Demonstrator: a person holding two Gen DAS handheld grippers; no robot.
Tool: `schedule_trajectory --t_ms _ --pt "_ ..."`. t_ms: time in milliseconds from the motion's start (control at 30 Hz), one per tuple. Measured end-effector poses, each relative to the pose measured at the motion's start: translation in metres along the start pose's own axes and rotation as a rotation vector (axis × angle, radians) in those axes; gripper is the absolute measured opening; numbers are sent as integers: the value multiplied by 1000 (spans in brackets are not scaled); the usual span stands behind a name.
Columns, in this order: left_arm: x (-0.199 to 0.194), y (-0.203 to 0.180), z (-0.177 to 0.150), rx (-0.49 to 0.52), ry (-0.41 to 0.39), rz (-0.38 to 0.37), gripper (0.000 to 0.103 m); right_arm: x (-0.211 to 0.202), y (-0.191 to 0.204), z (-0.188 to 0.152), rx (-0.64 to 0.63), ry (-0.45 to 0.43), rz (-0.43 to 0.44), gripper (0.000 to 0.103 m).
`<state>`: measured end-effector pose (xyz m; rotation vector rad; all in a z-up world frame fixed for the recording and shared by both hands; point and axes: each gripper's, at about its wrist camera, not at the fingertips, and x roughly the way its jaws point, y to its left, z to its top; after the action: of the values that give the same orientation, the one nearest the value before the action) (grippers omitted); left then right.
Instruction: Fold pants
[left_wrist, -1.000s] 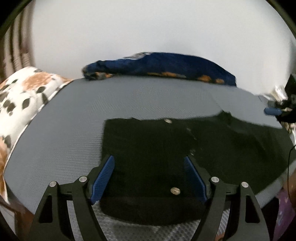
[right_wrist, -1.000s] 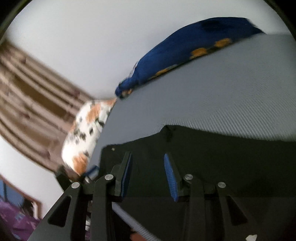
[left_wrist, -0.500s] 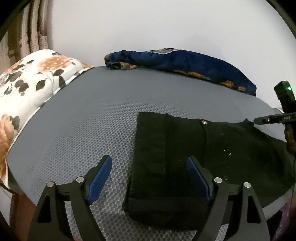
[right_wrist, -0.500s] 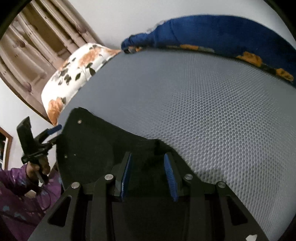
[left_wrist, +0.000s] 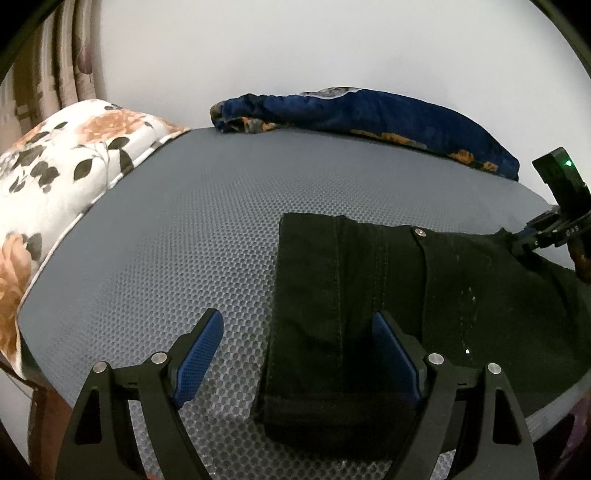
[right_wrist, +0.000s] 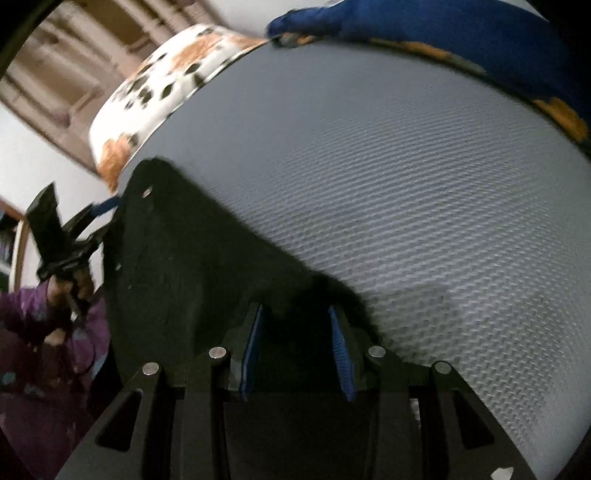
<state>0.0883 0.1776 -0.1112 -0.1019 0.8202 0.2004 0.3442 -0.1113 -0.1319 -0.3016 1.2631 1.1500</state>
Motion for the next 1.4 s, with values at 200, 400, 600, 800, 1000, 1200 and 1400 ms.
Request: schedule_trajectory --t_ms 200,400,600,800,1000,1200,1400 --pt "2 -3 1 22 -2 12 88 0 -7 -1 39 -45 25 10" --pt "6 -3 -2 24 1 24 91 -19 -26 -16 212 -241 48 4" --pt "12 3 -3 -13 17 18 98 -13 -30 -15 239 -278 -45 3" --pt "19 5 -3 -25 38 25 102 -11 -27 -9 214 -281 -105 3" --pt "22 16 -5 -79 59 -4 103 -7 -32 -11 246 -321 -71 5" --pt "16 33 3 -123 55 18 103 -15 -44 -13 349 -359 -48 22" --pt "7 31 19 -29 20 48 103 -46 -31 -9 377 -437 -184 25"
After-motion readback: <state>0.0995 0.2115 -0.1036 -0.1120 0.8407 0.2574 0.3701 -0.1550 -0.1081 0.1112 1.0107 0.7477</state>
